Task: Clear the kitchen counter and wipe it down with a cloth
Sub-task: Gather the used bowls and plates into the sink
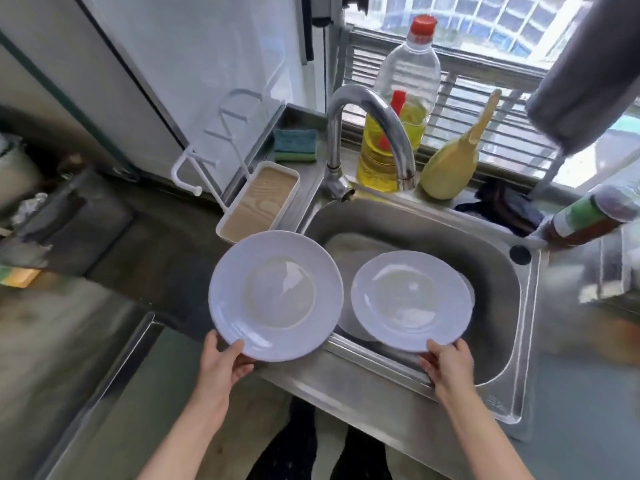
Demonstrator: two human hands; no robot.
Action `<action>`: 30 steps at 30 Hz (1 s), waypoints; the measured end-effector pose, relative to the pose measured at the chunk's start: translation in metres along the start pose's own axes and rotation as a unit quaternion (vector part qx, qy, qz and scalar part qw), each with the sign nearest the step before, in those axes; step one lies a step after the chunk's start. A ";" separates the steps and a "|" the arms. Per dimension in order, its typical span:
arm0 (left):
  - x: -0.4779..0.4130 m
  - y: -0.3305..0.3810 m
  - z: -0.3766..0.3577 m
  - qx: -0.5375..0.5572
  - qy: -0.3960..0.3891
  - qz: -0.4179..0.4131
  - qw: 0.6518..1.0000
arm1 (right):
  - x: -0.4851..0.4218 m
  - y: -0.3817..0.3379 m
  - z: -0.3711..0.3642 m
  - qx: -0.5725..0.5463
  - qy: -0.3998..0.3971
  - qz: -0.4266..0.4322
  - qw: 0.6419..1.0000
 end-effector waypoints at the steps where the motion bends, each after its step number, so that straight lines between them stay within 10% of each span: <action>1: 0.000 -0.003 -0.001 0.004 0.010 0.003 1.000 | -0.008 -0.001 -0.004 0.018 -0.004 -0.003 1.000; 23: 0.040 -0.037 -0.046 0.116 0.074 0.001 0.990 | -0.109 0.049 -0.041 0.217 -0.157 -0.074 0.961; 30: 0.048 -0.035 -0.054 0.122 0.074 0.006 0.990 | -0.116 0.033 -0.032 0.443 -0.173 0.003 0.880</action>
Point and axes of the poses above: each hand's wrist, its own x-axis away from the middle knuckle, its own z-axis out of the back of the hand, y = z × x, the point moved 5 cm from there along -x, towards the middle knuckle, and after that the axes turned 10 degrees about z, right-handed, at the moved point
